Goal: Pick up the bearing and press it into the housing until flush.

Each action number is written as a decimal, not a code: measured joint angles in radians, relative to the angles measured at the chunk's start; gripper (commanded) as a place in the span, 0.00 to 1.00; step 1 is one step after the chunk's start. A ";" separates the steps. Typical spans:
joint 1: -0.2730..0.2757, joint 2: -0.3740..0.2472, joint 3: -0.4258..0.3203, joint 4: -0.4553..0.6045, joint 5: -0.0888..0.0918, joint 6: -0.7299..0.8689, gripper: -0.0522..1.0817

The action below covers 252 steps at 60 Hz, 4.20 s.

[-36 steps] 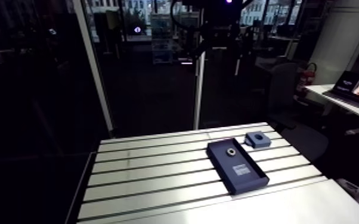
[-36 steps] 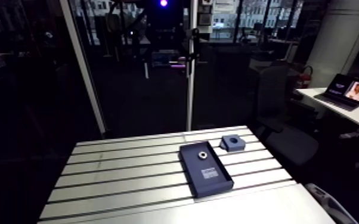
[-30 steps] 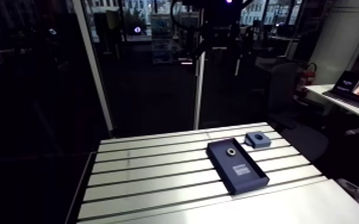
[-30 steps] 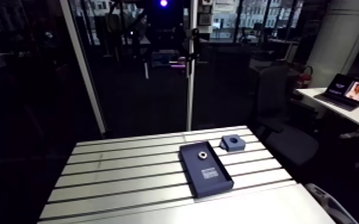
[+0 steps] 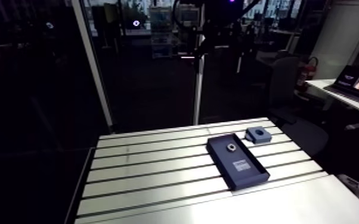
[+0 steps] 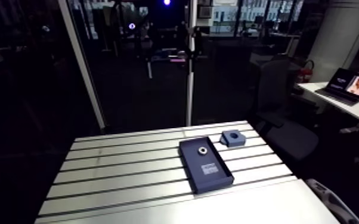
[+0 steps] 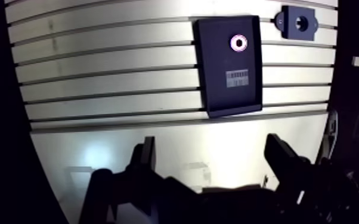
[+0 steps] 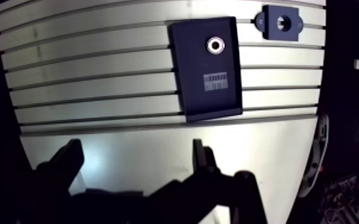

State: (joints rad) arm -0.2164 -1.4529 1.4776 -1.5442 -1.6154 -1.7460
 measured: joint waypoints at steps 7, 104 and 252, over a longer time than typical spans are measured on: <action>-0.021 0.012 0.025 -0.043 -0.005 -0.067 0.05; -0.175 0.227 0.270 -0.481 0.002 -0.230 0.25; -0.185 0.363 0.288 -0.580 -0.007 -0.215 0.38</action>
State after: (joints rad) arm -0.4011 -1.0894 1.7653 -2.1238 -1.6222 -1.9611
